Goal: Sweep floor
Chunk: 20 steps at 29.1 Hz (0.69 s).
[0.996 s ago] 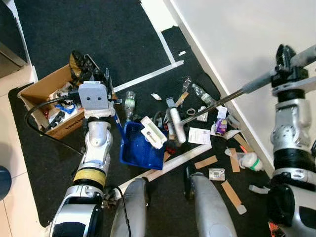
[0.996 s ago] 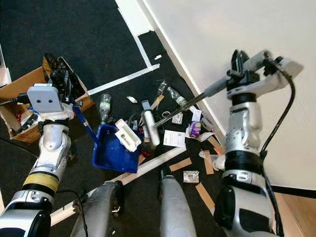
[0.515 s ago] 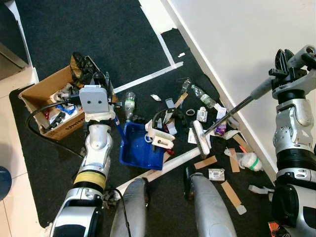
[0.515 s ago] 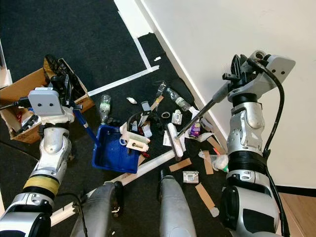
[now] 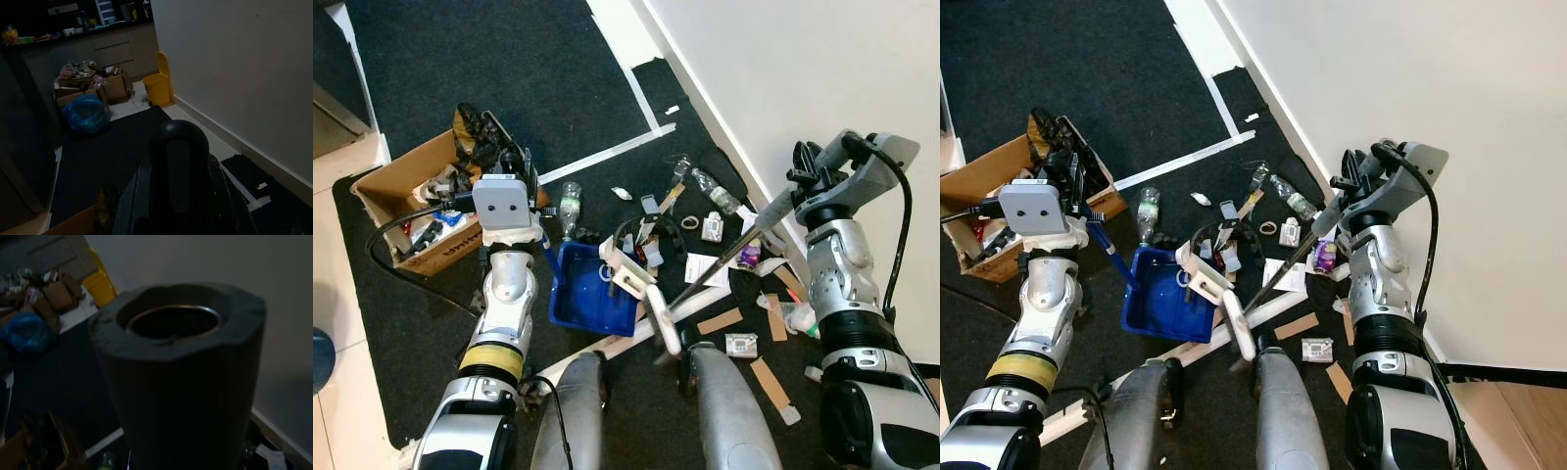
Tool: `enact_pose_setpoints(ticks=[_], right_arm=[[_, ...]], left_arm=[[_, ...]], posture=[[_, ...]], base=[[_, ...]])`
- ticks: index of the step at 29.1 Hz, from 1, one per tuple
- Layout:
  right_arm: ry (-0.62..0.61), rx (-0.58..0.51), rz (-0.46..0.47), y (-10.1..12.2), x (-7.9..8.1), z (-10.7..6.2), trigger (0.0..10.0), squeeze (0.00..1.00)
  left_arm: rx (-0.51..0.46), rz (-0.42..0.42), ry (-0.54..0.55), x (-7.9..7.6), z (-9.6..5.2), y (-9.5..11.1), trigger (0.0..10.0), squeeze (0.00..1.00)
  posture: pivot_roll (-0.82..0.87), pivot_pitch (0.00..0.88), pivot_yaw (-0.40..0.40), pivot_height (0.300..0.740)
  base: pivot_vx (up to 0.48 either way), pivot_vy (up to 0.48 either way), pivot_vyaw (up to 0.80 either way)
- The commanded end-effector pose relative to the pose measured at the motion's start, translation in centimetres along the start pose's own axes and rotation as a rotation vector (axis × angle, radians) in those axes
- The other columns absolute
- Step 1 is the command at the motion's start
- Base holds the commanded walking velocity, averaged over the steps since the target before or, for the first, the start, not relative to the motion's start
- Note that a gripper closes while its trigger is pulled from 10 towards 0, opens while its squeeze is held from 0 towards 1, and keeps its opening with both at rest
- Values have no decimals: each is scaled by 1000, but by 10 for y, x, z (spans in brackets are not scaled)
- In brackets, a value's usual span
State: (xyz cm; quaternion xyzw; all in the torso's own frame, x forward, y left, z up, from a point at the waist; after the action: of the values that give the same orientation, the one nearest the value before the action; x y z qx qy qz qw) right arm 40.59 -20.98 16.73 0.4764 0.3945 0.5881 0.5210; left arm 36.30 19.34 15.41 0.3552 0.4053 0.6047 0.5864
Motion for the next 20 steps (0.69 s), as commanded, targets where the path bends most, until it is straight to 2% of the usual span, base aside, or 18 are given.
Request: enact_pose_setpoints(ticks=[1, 10, 16, 20], right_arm=[[-15, -35, 11, 7, -4, 0, 10000, 0], [-28, -66, 66, 17, -6, 4, 10000, 0], [-9, -77, 122, 17, -2, 2, 10000, 0], [16, -81, 117, 18, 5, 2, 10000, 0]], left_arm=[[189, 41, 10, 6, -27, -42, 10000, 0], [199, 31, 11, 5, -27, -44, 10000, 0], [199, 23, 14, 3, -25, -45, 10000, 0], [201, 22, 12, 2, -26, -45, 10000, 0]], posture=[[78, 344, -49, 740], [74, 324, -49, 740], [68, 327, -52, 740], [66, 327, -50, 740]], base=[[0, 0, 0], [0, 0, 0], [0, 0, 0], [0, 0, 0]])
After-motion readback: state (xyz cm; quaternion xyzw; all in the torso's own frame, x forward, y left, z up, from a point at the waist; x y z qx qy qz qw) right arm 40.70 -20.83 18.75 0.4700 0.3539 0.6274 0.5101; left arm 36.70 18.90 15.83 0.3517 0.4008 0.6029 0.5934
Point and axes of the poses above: a point about 5 cm out from each wrist's last joint towards the gripper, its own z axis pointing out of the wrist towards the gripper, its own y axis along the axis of the wrist's last joint, x = y × z, the point moved 5 cm from there along z, pointing out of the wrist towards the gripper, and after that the axes turned 12 degrees about -z, right-handed, at the moved point
